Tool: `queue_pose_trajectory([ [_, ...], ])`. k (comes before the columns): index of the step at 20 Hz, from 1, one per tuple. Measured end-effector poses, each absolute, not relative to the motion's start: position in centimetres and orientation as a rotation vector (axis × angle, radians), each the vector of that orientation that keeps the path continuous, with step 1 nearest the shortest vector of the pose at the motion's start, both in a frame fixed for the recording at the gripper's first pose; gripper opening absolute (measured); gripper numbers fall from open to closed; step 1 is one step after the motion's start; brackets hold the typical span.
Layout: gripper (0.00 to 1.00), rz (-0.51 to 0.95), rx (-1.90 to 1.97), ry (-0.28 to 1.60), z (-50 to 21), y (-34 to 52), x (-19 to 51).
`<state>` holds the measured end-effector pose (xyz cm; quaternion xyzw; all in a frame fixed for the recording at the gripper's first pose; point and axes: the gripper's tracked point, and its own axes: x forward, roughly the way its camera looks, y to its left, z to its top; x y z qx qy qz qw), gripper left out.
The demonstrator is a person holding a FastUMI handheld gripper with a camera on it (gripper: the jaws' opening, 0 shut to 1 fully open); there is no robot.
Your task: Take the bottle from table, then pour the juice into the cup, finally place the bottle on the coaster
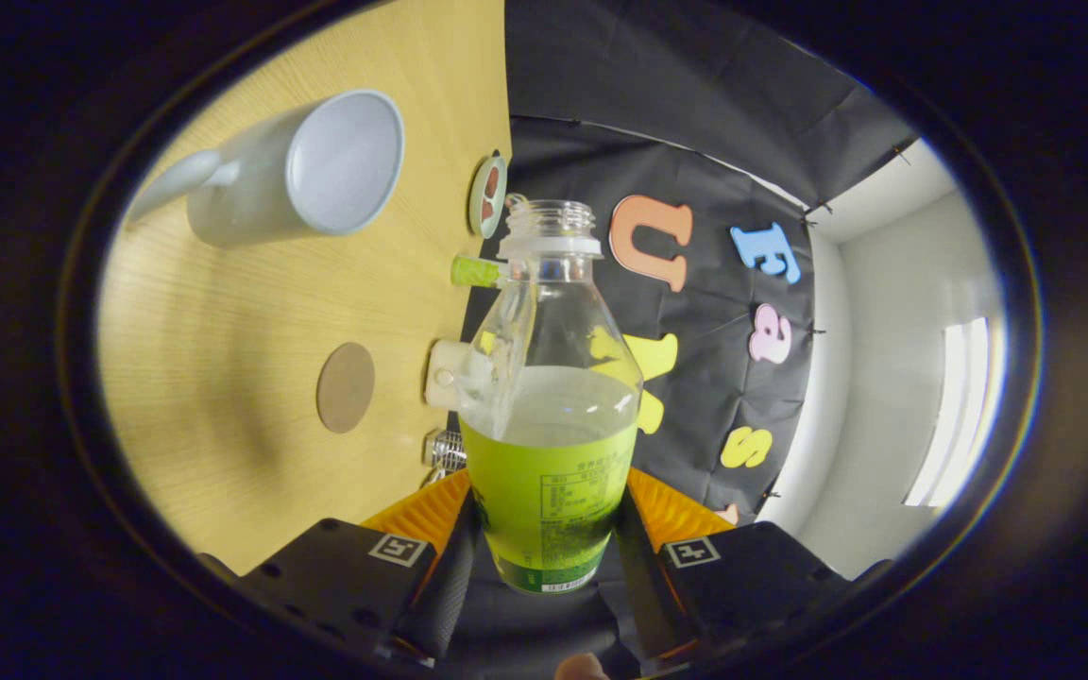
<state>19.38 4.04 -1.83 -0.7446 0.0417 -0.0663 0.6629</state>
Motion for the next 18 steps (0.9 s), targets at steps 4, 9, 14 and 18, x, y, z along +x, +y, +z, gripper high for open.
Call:
queue_pose_trajectory([
  [4, 0.77, -0.149, -1.717, 0.099, -1.2, 4.0, 19.2],
  [9, 0.77, -0.154, -1.734, 0.096, -0.4, 4.1, 19.4],
  [14, 0.77, -0.163, -1.744, 0.087, 0.6, 4.2, 19.6],
  [18, 0.77, -0.169, -1.748, 0.080, 1.2, 4.4, 19.5],
])
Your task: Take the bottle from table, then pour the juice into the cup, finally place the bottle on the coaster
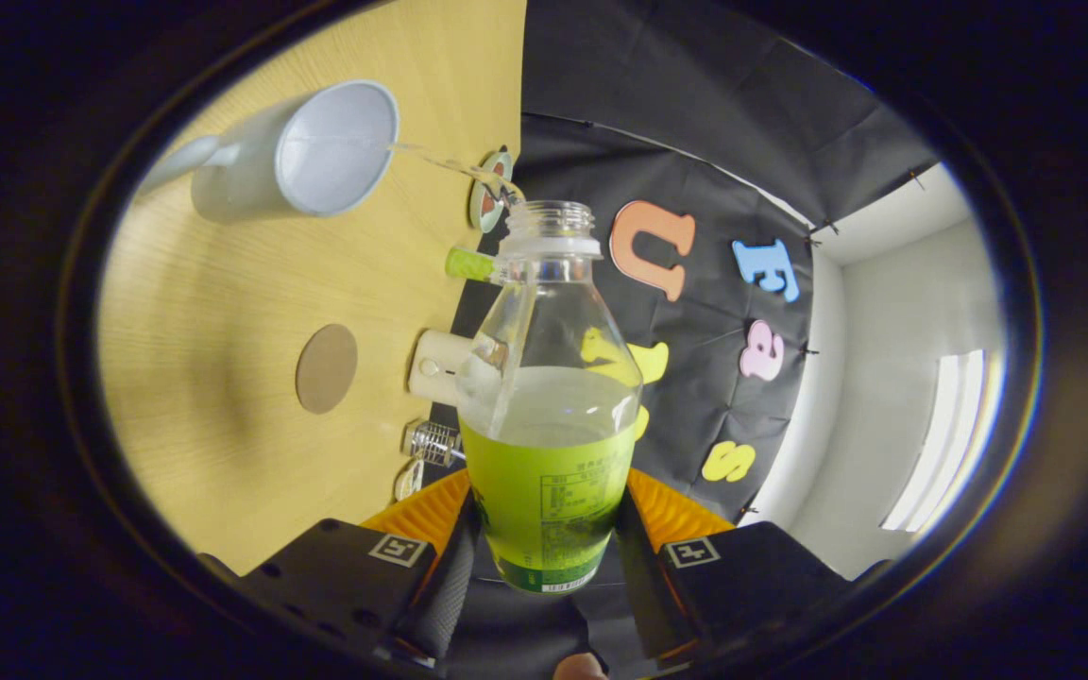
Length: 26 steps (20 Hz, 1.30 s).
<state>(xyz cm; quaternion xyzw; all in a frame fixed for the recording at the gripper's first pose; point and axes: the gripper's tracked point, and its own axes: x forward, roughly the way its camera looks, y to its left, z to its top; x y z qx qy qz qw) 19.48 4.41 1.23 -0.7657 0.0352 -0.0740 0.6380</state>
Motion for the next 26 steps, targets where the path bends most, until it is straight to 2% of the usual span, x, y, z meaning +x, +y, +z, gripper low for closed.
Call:
queue_pose_trajectory([
  [26, 0.77, -0.210, -1.824, 0.042, 4.2, 5.6, 20.3],
])
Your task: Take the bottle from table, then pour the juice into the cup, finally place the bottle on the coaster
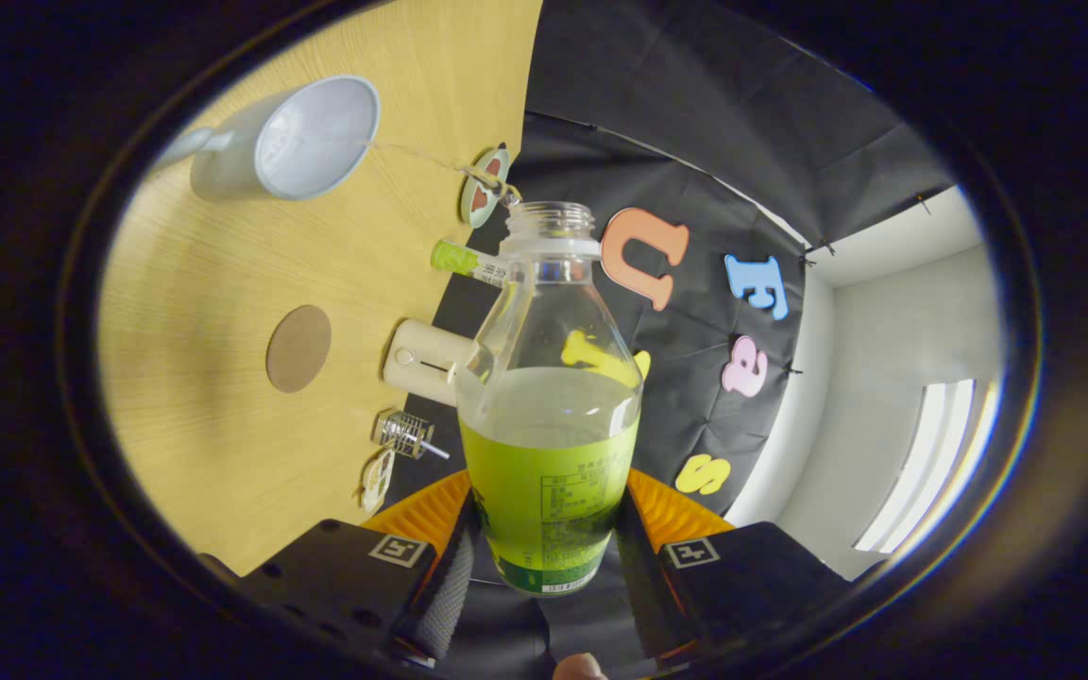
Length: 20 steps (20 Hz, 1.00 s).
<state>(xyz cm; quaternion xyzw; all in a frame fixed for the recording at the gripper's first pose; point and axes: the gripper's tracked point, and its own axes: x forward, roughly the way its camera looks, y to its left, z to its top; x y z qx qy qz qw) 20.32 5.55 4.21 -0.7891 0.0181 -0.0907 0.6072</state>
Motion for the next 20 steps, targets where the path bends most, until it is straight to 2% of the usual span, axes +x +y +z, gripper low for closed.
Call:
queue_pose_trajectory([
  [20, 0.77, -0.228, -1.907, -0.009, 6.4, 6.6, 20.0],
])
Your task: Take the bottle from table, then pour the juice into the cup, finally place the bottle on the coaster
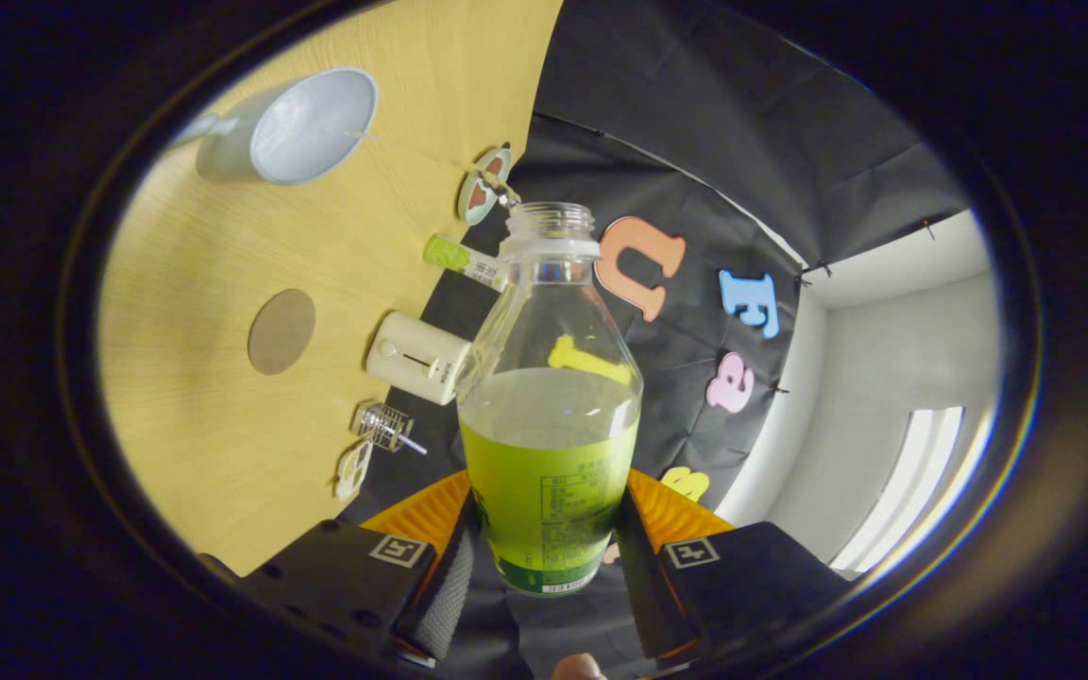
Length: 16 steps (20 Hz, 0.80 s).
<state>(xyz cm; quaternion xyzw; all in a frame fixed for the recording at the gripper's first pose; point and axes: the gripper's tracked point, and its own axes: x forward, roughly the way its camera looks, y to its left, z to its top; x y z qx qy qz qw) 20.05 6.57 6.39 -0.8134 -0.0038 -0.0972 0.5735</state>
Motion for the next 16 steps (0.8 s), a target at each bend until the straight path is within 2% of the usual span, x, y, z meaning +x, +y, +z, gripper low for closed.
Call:
queue_pose_trajectory([
  [16, 0.76, -0.269, -2.016, -0.105, 9.6, 7.8, 20.4],
])
